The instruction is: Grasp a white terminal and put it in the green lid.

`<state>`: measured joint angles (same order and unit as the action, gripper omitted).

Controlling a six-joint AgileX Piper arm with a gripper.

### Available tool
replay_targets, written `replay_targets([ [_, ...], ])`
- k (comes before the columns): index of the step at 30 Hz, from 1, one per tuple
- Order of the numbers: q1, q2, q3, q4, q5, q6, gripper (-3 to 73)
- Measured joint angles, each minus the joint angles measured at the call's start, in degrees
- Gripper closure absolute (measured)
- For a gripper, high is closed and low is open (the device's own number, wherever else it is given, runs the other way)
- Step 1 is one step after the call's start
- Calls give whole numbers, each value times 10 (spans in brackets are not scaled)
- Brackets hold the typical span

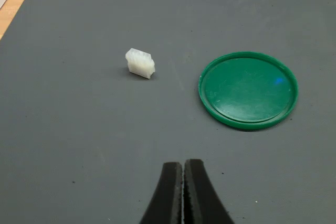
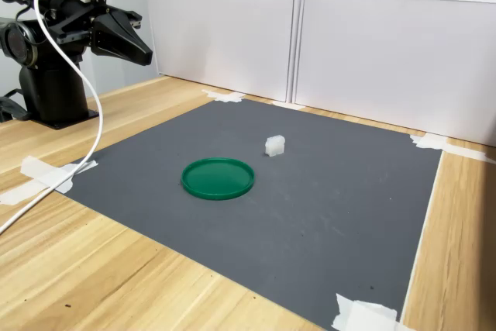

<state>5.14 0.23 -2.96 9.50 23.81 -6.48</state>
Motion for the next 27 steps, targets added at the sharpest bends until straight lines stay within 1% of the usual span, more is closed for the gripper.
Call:
replay_targets([
  [4,0,6,-31,6,32,-20,710],
  [8,0,53,-79,6,41,-48,710],
  [16,0,237,-176,6,45,-97,710],
  [22,0,374,-257,6,46,-170,710],
  [27,0,476,-317,5,65,-226,710],
])
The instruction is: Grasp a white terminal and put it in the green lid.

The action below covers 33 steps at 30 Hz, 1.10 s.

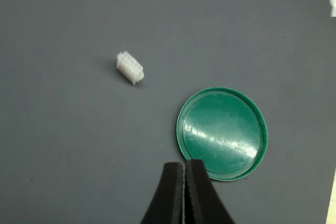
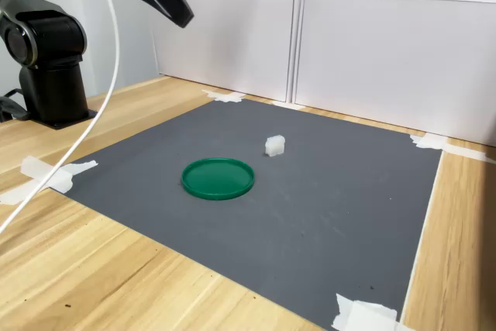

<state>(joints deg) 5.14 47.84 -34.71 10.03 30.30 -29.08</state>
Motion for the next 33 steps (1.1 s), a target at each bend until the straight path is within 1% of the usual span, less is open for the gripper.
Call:
replay_targets([
  [6,0,108,-63,-1,34,-50,710],
  [12,0,181,-117,0,9,-67,710],
  [16,0,218,-156,0,22,-96,710],
  [20,0,258,-199,13,72,-180,710],
  [23,0,291,-236,36,141,-266,710],
  [25,0,307,-258,48,188,-304,704],
  [27,0,322,-278,55,227,-325,680],
  [29,0,334,-293,54,250,-338,632],
  [30,0,340,-298,50,258,-340,598],
  [33,0,356,-303,34,259,-339,461],
])
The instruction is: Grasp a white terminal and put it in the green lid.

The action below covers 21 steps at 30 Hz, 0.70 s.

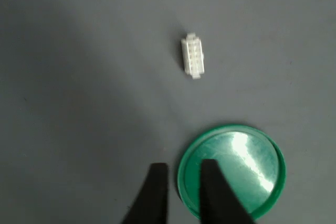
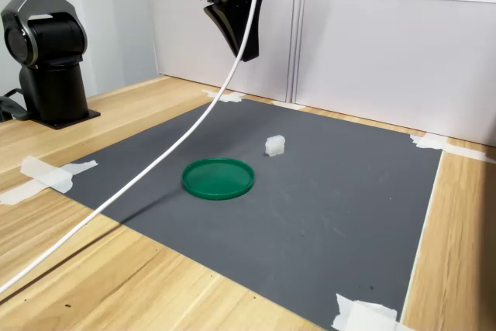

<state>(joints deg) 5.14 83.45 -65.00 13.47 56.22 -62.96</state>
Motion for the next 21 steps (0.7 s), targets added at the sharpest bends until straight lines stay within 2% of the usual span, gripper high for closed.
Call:
replay_targets([
  [6,0,17,0,-9,-47,-2,123],
  [9,0,20,0,7,-67,-20,17],
  [11,0,20,0,24,-68,-32,-8],
  [14,4,21,-1,28,-58,-41,-18],
  [17,33,27,-1,-4,-43,-38,-21],
  [21,82,51,-6,-72,-33,19,-20],
])
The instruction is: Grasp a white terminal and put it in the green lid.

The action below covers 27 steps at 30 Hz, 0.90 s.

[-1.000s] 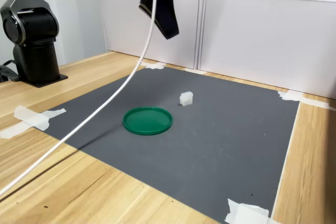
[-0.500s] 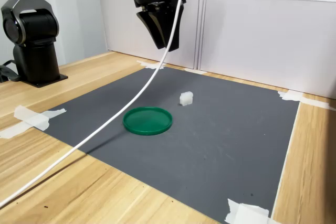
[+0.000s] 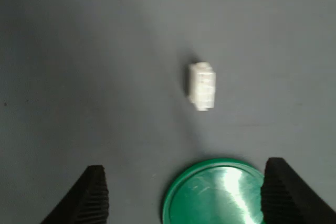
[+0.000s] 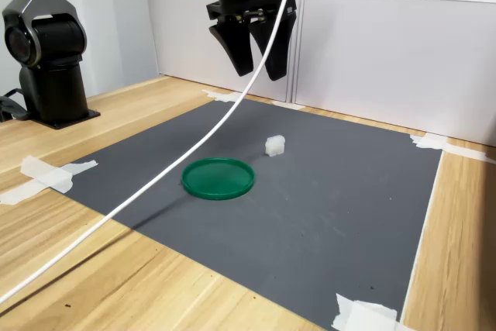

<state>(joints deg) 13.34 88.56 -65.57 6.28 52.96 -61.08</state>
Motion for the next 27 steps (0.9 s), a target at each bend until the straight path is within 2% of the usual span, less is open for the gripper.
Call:
replay_targets([
  [3,10,20,-8,-33,-2,39,-20],
  [7,10,44,-17,-45,-13,51,-20],
  [16,10,94,-18,-41,-58,69,-20],
  [23,10,115,-18,-10,-68,72,-20],
  [27,10,125,-18,-8,-74,72,-13],
])
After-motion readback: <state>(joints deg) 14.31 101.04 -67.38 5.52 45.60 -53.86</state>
